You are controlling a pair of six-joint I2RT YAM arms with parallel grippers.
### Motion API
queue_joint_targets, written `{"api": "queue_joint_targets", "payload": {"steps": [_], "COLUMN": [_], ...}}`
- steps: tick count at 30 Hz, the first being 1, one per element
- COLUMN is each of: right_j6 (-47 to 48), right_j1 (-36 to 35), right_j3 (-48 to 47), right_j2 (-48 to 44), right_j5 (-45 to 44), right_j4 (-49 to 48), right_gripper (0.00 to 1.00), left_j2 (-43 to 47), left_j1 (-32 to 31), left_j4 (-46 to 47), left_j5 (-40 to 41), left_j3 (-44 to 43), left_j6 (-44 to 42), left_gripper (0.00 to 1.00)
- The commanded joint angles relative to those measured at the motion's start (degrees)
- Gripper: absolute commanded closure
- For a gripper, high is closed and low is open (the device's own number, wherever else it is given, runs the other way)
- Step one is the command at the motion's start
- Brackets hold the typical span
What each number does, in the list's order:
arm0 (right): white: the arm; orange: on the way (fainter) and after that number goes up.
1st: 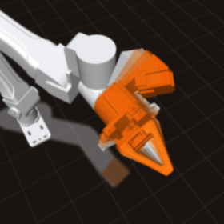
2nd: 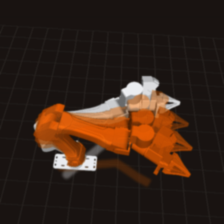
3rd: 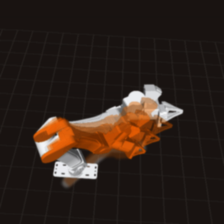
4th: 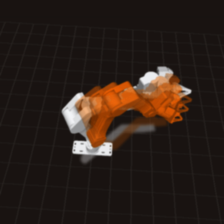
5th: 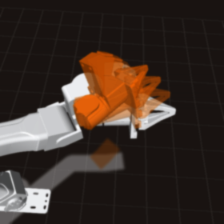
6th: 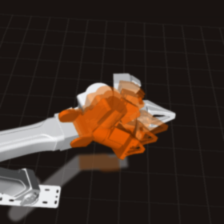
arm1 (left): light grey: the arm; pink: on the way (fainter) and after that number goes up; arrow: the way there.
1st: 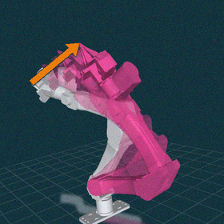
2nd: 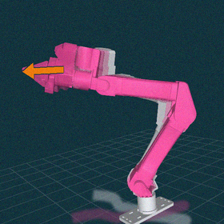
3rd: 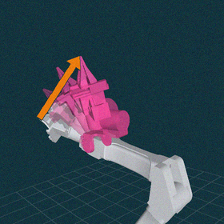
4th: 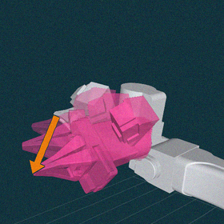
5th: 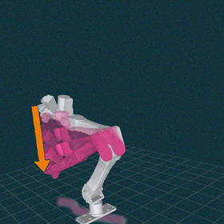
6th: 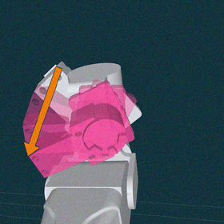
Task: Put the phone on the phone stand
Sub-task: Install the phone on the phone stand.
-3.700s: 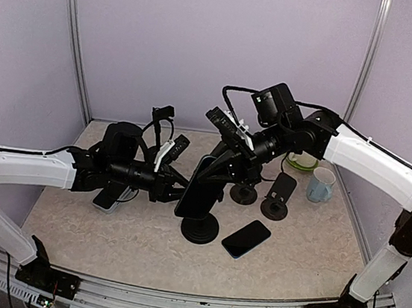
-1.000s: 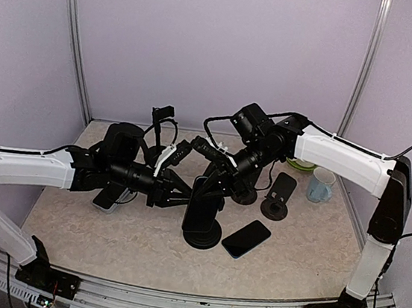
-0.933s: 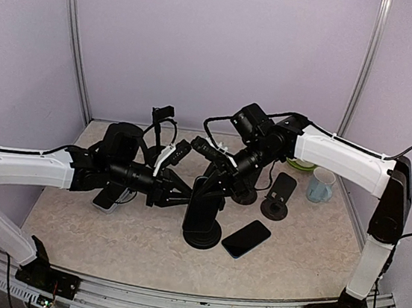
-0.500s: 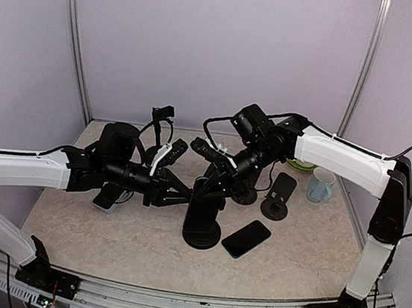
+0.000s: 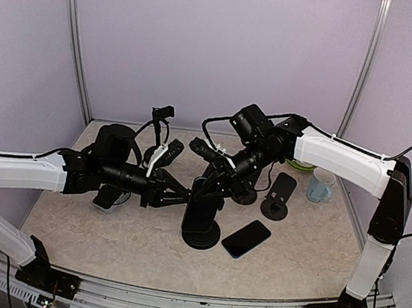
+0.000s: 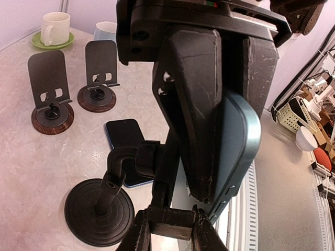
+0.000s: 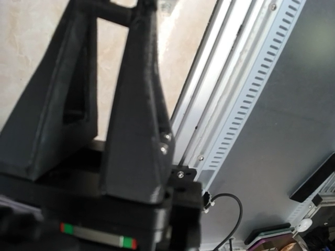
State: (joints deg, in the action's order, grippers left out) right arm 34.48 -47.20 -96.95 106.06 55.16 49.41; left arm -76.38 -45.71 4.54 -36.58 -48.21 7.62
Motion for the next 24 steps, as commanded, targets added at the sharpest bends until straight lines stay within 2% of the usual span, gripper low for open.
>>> {"api": "queue_joint_targets", "payload": {"steps": [1,24], "right_j6": [-1.12,-2.72], "right_j1": [1.78,2.34], "right_j3": [1.27,-0.02], "right_j2": [-0.80,2.22], "right_j5": [-7.39,-9.05], "right_j4": [7.01,7.91], "right_gripper": [1.00,1.00], "left_j2": [4.20,7.15], "left_j1": [1.42,1.25], "left_j4": [0.04,1.25], "left_j5": [-1.65,-1.23], "left_j3": [0.71,2.35], "left_j6": [0.17,-0.85], "left_gripper": [1.00,1.00]}}
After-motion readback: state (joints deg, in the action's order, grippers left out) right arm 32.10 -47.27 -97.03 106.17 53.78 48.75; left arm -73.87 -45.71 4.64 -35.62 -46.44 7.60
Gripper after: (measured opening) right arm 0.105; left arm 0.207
